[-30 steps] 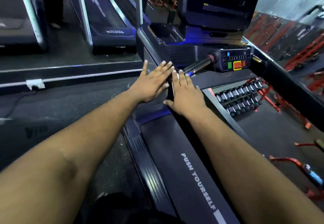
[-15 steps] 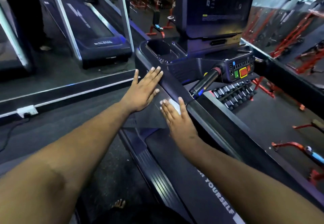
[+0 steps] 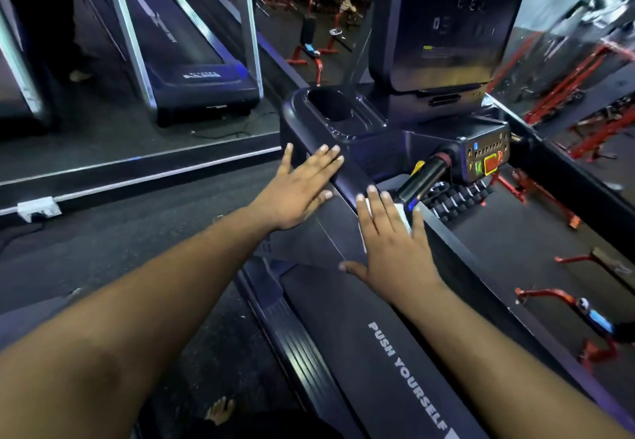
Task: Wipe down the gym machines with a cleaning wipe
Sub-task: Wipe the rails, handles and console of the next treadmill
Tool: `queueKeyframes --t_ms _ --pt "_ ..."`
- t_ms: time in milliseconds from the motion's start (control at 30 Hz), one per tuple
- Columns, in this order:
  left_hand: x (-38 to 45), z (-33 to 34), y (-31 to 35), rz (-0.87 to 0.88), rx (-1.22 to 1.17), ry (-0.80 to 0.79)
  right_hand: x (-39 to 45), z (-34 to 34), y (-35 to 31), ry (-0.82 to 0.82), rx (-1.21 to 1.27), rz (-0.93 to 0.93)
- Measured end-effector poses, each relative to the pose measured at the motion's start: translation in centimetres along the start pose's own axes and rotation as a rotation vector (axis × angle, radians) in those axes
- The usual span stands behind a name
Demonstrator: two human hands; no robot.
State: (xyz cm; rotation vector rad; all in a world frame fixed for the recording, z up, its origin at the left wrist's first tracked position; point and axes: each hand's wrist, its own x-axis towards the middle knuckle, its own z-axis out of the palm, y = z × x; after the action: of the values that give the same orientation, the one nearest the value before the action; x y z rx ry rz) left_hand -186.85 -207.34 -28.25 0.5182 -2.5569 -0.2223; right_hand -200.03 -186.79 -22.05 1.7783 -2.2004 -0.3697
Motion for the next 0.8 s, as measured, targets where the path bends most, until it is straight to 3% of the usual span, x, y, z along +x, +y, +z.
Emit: queueKeyframes --t_ms 200,433,600,700,800 --pt "0.6 -1.4 -0.5 -0.029 -0.019 -0.013 8.8 -2.3 -1.5 -0.139 0.224 0.023" --pt "1.4 -1.8 -0.6 -0.029 -0.034 -0.045 1.4 -1.4 0.8 -0.147 0.204 0.018" --pt "3.6 -2.6 1.2 -0.049 -0.139 -0.096 4.7 -2.2 2.1 -0.227 0.659 0.017" --pt "3.8 -2.9 2.1 -0.039 -0.159 -0.114 5.4 -2.4 3.4 -0.172 0.839 0.004" --pt "3.9 -2.9 2.9 -0.032 -0.187 -0.132 5.6 -3.3 4.2 -0.058 0.826 0.057"
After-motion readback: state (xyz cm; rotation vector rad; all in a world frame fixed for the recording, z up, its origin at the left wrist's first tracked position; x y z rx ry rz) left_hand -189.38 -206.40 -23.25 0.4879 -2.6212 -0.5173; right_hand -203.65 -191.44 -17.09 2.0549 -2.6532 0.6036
